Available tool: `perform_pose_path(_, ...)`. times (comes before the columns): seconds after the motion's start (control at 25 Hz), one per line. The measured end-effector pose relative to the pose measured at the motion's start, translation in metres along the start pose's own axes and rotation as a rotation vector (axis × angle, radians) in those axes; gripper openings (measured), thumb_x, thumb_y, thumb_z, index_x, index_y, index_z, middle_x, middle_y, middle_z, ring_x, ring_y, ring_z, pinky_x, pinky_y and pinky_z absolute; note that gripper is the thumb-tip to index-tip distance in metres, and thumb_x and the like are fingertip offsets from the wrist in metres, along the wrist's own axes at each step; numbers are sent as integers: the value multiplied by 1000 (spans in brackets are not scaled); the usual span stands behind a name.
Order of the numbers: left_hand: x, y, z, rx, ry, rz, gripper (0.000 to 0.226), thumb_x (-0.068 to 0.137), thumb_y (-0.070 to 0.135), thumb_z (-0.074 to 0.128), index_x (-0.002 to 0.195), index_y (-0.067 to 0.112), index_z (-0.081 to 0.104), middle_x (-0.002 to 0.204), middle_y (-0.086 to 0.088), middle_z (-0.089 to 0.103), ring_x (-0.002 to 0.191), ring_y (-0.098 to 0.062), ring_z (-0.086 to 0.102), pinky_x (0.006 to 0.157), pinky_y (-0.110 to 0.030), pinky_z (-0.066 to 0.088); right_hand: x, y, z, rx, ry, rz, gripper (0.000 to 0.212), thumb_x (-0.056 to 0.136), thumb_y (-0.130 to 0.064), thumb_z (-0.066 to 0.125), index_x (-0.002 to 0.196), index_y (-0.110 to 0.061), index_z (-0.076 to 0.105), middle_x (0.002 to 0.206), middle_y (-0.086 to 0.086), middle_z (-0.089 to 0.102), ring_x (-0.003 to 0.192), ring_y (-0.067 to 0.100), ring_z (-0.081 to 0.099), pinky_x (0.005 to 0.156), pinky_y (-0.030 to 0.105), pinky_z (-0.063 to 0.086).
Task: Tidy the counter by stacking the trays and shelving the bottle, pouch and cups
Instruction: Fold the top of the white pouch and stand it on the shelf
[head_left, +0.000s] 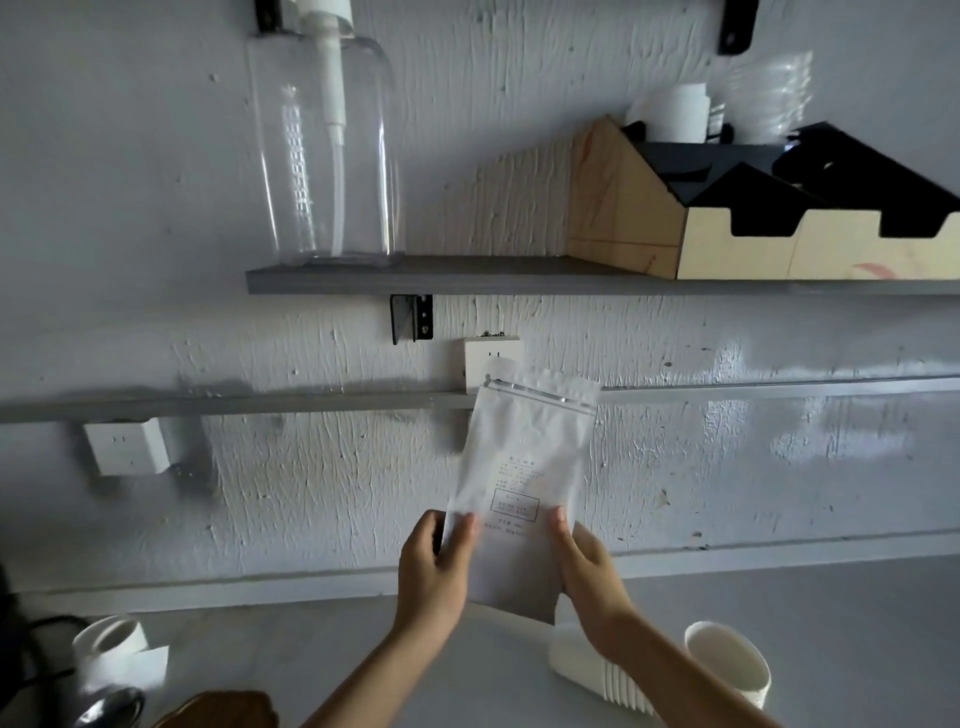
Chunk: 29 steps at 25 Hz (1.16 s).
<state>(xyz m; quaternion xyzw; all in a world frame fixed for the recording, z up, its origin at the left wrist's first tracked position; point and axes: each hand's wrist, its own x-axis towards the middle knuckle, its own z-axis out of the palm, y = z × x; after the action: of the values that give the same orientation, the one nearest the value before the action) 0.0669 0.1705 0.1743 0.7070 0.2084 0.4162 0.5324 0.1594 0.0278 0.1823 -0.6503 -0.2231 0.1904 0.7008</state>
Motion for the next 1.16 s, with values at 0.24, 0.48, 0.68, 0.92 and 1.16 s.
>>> perform_pose_path(0.24, -8, 3, 0, -30, -157, -145, 33, 86, 38, 70, 65, 16, 57, 56, 14, 62, 51, -8, 55, 49, -18, 40, -11, 2, 10, -47, 196, -93, 43, 94, -52, 49, 100, -13, 65, 86, 7, 78, 84, 20, 75, 71, 36, 61)
perform_pose_path(0.48, -10, 23, -11, -155, -212, -116, 16, 77, 29, 87, 80, 15, 80, 78, 5, 82, 74, -5, 77, 57, -12, 51, -16, -19, 13, -229, 258, -363, 54, 90, -52, 49, 74, -1, 42, 65, 4, 41, 60, 12, 38, 55, 36, 38)
perform_pose_path(0.68, -10, 36, -20, -176, -200, -48, 23, 75, 33, 87, 87, 15, 82, 83, -1, 82, 82, -16, 78, 69, -26, 60, -18, -31, 13, -268, 256, -435, 39, 99, -30, 53, 67, -11, 39, 59, -3, 39, 55, 9, 35, 51, 28, 32)
perform_pose_path(0.92, -17, 63, -26, -201, -146, 52, 25, 68, 44, 85, 85, 25, 81, 76, -6, 81, 68, -11, 73, 62, -28, 57, -29, -58, 20, -255, 291, -566, 39, 99, -22, 54, 64, -20, 38, 50, -13, 44, 47, 3, 34, 45, 17, 28)
perform_pose_path(1.16, -13, 108, -34, -145, -120, 281, 24, 78, 40, 83, 83, 18, 77, 79, 10, 81, 76, -6, 77, 62, -18, 57, -40, -98, 27, -243, 336, -703, 35, 97, -27, 49, 65, -20, 41, 52, -13, 49, 45, 2, 38, 42, 13, 27)
